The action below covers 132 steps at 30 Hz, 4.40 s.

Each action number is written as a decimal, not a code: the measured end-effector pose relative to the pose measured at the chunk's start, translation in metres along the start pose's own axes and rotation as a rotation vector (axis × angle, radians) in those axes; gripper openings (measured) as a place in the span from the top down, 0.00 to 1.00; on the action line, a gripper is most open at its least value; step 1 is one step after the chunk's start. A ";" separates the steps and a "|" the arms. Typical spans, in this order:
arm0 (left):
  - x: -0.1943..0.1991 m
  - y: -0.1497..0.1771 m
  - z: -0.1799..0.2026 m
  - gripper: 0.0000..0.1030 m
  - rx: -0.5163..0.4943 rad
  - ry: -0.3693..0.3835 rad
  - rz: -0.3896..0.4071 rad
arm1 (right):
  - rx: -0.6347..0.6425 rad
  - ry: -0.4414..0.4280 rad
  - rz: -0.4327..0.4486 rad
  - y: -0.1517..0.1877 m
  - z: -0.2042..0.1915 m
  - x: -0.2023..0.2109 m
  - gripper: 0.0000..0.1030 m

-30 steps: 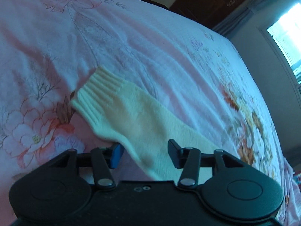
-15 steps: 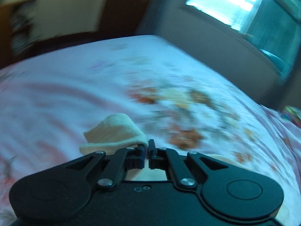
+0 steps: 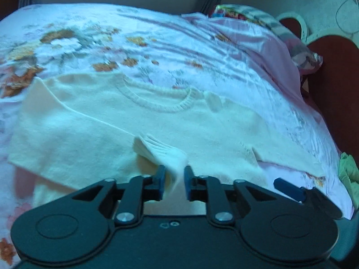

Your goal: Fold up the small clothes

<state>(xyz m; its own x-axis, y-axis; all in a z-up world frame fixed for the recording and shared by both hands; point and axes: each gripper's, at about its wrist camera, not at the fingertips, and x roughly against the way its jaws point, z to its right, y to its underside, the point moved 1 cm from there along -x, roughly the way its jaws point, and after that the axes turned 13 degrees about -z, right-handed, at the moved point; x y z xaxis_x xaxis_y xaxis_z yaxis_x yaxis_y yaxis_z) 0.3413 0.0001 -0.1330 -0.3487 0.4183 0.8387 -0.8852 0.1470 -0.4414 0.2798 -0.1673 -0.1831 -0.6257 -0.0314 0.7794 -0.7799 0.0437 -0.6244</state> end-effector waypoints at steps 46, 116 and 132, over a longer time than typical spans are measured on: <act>-0.006 0.006 -0.060 0.56 0.103 -0.342 0.073 | -0.329 -0.169 -0.119 -0.003 0.087 -0.030 0.95; -0.024 0.060 -0.015 0.33 0.127 -0.462 0.002 | -0.075 0.018 -0.131 0.020 0.067 -0.005 0.46; -0.069 0.016 0.056 0.36 0.115 -0.385 0.021 | -0.487 0.169 -0.137 0.015 0.256 0.009 0.46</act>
<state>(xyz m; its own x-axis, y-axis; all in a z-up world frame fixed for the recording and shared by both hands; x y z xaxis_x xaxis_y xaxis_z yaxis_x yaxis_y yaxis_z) 0.3336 -0.0764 -0.1801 -0.4376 0.0503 0.8978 -0.8977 0.0318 -0.4394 0.2588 -0.4224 -0.1985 -0.4762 0.0903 0.8747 -0.7321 0.5103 -0.4513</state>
